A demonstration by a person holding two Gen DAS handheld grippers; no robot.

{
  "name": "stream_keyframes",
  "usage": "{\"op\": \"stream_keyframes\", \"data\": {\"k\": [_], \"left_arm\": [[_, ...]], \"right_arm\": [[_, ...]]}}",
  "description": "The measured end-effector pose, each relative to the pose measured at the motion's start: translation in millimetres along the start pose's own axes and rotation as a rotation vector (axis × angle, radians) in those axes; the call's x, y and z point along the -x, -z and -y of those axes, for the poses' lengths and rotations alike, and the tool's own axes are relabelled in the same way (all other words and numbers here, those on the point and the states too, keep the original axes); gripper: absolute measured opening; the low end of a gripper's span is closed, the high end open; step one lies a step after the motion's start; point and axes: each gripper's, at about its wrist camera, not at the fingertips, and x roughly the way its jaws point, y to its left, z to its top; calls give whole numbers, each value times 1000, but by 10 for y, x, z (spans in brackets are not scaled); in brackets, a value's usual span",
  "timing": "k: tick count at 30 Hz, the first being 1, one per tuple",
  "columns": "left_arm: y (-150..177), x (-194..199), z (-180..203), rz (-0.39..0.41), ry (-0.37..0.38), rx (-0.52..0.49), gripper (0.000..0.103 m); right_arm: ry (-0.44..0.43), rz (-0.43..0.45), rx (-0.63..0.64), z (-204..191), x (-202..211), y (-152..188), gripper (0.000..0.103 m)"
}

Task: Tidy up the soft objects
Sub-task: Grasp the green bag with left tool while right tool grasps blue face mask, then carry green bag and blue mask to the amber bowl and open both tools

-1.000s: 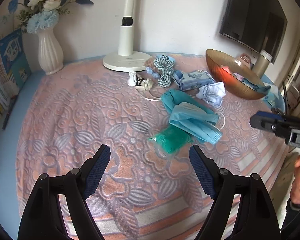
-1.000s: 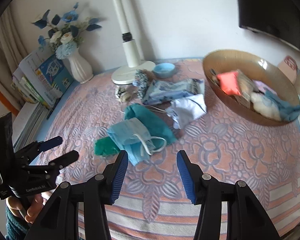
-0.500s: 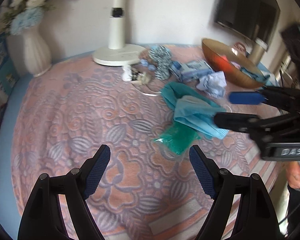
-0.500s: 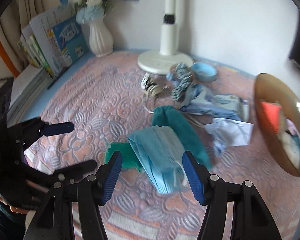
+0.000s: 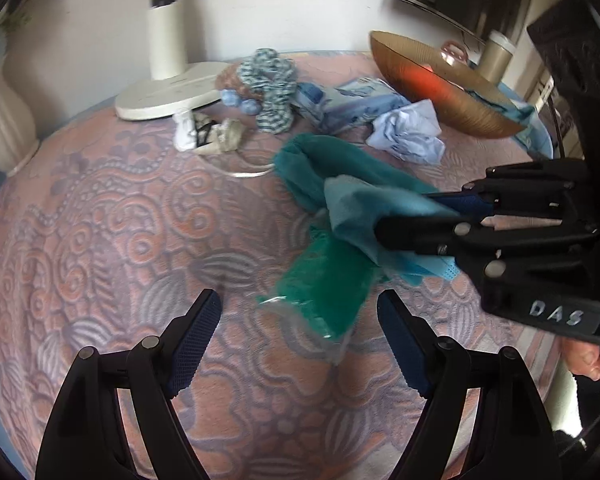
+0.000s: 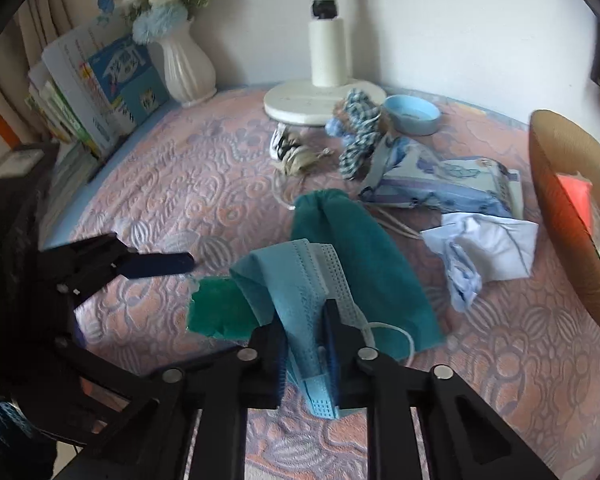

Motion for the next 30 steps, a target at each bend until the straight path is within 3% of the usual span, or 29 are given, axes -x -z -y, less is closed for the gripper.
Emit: {"op": "stream_keyframes", "data": {"k": [3, 5, 6, 7, 10, 14, 18, 20, 21, 22, 23, 27, 30], "left_arm": [[-36, -30, 88, 1, -14, -30, 72], [-74, -44, 126, 7, -34, -41, 58], [-98, -59, 137, 2, -33, -44, 42], [-110, -65, 141, -4, -30, -45, 39], [-113, -62, 149, -3, -25, -35, 37], [-25, 89, 120, 26, -35, 17, 37], [81, 262, 109, 59, -61, 60, 37], [124, 308, 134, 68, -70, 63, 37], [140, 320, 148, 70, -79, 64, 37], [161, 328, 127, 68, -83, 66, 37], [174, 326, 121, 66, -84, 71, 37], [210, 321, 65, 65, -51, 119, 37], [189, 342, 114, 73, -47, 138, 37]], "right_arm": [[-28, 59, -76, 144, 227, 14, 14], [-28, 97, -114, 246, 409, 28, 14], [-17, 112, -124, 286, 494, 43, 14], [-3, 125, -131, 325, 582, 62, 14], [67, 140, -132, 419, 788, 189, 14], [190, 64, -140, 539, 727, 446, 14], [160, -4, -186, 652, 511, 674, 18], [151, -36, -199, 696, 465, 754, 25], [135, -47, -198, 707, 466, 785, 35], [108, -63, -190, 721, 480, 825, 51], [98, -71, -184, 726, 504, 856, 58], [91, -57, -166, 703, 650, 942, 68], [124, -45, -133, 639, 667, 903, 68]]}}
